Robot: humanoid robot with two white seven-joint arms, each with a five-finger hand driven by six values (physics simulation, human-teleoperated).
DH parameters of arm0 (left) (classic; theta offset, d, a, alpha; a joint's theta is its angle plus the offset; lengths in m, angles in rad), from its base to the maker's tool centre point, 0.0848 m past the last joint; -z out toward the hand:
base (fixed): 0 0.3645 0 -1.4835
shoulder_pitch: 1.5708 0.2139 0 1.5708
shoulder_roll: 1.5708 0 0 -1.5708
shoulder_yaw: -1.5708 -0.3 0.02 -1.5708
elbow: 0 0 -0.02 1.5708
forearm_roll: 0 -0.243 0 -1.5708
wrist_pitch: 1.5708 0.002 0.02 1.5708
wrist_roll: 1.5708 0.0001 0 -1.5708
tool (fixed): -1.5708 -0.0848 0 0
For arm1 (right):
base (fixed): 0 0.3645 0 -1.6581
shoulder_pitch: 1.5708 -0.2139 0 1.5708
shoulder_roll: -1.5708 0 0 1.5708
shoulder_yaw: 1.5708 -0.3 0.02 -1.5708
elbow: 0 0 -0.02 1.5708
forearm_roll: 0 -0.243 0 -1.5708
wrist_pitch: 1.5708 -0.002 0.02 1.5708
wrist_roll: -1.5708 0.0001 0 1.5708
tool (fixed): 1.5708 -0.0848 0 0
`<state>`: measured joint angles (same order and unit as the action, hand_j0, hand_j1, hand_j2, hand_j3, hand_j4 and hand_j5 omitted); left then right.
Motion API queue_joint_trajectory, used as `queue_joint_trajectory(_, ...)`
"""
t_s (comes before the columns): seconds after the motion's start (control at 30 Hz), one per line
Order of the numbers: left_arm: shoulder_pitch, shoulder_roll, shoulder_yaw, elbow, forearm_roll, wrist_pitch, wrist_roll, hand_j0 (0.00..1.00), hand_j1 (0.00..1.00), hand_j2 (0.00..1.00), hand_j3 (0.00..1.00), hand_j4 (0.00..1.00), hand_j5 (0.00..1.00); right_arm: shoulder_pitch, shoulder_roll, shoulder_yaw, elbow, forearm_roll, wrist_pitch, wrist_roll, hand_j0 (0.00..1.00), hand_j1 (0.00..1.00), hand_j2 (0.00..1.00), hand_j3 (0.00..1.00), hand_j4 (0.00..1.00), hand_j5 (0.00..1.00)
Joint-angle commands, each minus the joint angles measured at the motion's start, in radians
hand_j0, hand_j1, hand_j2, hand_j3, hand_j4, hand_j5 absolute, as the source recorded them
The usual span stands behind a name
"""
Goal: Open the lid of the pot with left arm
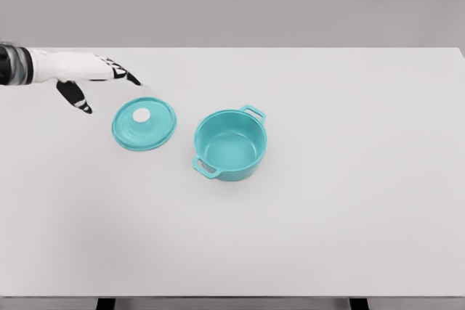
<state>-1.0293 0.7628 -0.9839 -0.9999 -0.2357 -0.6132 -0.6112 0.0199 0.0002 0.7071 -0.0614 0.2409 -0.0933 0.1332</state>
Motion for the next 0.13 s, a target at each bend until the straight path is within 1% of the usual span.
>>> queue_joint_trajectory(0.0, 0.000, 0.017, 0.004, 0.075, 0.064, 0.002, 0.000, 1.00, 1.00, 1.00, 1.00, 1.00, 1.00, 0.000, 0.000, 0.000, 0.000, 0.000, 0.000, 0.000, 1.00, 1.00, 1.00, 1.00, 1.00, 1.00)
queue_joint_trajectory(0.1, 0.002, 0.015, 0.004, 0.092, 0.062, 0.002, 0.000, 1.00, 1.00, 1.00, 1.00, 1.00, 1.00, 0.000, 0.000, 0.000, 0.000, 0.000, 0.000, 0.000, 1.00, 1.00, 1.00, 1.00, 1.00, 1.00)
